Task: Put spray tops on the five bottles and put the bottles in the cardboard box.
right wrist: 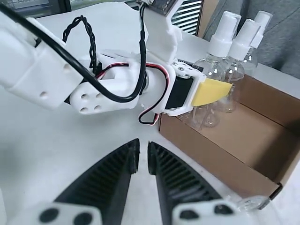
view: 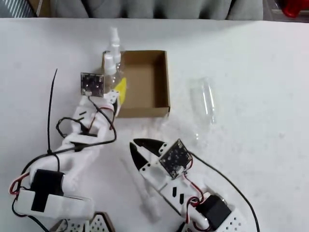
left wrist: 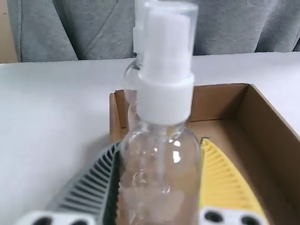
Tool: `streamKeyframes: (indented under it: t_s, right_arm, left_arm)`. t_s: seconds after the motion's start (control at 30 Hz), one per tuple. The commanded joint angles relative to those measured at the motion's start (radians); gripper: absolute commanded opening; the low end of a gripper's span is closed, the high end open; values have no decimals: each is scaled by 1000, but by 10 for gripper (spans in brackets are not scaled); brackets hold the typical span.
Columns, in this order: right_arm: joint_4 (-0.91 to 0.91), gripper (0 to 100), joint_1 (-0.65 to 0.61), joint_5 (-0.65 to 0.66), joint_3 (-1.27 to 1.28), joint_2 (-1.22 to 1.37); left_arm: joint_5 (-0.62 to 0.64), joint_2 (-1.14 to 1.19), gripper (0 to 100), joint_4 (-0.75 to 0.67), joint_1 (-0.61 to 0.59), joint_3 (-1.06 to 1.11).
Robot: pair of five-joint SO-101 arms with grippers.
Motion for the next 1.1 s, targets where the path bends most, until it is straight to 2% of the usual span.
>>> streamKeyframes:
  t_s: [0.0, 0.33, 0.53, 1.07]
  right_arm:
    - [4, 15, 31, 2, -21, -10]
    - [4, 15, 67, 2, -26, -12]
    - [4, 15, 67, 2, -26, -12]
    - [4, 15, 68, 3, -26, -12]
  left_arm:
    - [-6, -7, 229, -5, -21, -2]
    - [-6, -12, 241, 0, -33, 0]
    - [-3, -13, 361, 5, -39, 6]
    - [-3, -15, 365, 5, -65, 2]
